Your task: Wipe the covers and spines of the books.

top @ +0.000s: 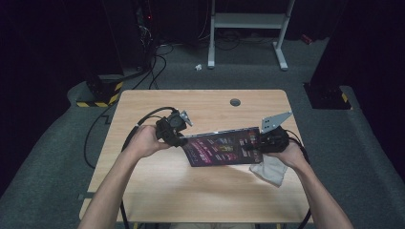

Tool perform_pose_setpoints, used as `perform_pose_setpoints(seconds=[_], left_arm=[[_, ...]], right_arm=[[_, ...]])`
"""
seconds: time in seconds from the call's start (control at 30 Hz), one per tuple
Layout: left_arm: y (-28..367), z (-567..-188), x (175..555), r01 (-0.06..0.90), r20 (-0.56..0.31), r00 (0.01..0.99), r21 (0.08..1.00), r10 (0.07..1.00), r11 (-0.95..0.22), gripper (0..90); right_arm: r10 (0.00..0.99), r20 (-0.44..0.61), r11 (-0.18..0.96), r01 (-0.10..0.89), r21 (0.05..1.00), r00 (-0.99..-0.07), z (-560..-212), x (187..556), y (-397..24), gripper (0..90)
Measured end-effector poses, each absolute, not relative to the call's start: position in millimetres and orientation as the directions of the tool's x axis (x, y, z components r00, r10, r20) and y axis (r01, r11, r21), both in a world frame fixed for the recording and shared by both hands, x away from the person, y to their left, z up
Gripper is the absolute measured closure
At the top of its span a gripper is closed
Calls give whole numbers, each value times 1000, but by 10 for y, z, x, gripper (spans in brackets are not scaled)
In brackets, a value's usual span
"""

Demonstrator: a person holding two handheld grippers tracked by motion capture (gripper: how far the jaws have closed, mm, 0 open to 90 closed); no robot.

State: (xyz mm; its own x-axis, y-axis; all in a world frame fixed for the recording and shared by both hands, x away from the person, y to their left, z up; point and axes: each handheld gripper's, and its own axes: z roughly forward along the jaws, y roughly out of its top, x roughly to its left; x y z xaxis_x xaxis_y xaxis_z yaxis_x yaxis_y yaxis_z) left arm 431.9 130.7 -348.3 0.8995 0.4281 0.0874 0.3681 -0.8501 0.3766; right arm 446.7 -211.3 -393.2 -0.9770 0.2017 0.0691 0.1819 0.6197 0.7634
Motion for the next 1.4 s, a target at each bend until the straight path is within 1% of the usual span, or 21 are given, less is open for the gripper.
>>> perform_pose_setpoints(seconds=[0.17, 0.3, 0.37, 0.43, 0.47, 0.63, 0.77, 0.87, 1.1, 1.23, 1.4], left_arm=[[1264, -3446, 4245, 343, 88, 913, 366, 399, -865, 791], [1223, -3399, 4164, 318, 87, 924, 367, 373, -874, 828], [1220, -3378, 4128, 322, 84, 922, 376, 378, -869, 836], [1219, -3364, 4098, 329, 85, 918, 387, 388, -861, 839], [1220, -3359, 4091, 334, 83, 916, 388, 393, -859, 839], [1235, -3393, 4059, 370, 59, 901, 408, 429, -834, 842], [1255, -3437, 4051, 402, 34, 888, 425, 458, -811, 842], [1302, -3474, 4049, 435, 10, 873, 435, 487, -789, 842], [1429, -3504, 4053, 531, -23, 806, 471, 591, -705, 841], [1476, -3515, 4049, 566, -40, 776, 485, 629, -667, 841], [1482, -3534, 4031, 592, -48, 745, 507, 665, -627, 841]], right_arm=[[237, 88, 603, 217, 768, -968, -4006, 4547, -2130, 826], [291, 92, 594, 256, 762, -952, -4065, 4616, -2112, 759], [329, 109, 584, 293, 757, -938, -4089, 4649, -2096, 684], [361, 116, 568, 317, 759, -925, -4110, 4680, -2089, 643], [376, 120, 563, 330, 758, -919, -4119, 4695, -2082, 604], [444, 105, 563, 369, 740, -890, -4151, 4729, -2024, 467], [498, 117, 540, 413, 733, -859, -4180, 4754, -2014, 406], [536, 107, 524, 429, 736, -838, -4195, 4744, -2037, 390], [578, 63, 542, 441, 715, -813, -4251, 4610, -2155, 380], [625, 35, 557, 477, 680, -779, -4317, 4548, -2264, 375], [689, 8, 569, 547, 614, -725, -4499, 4460, -2404, 365]])
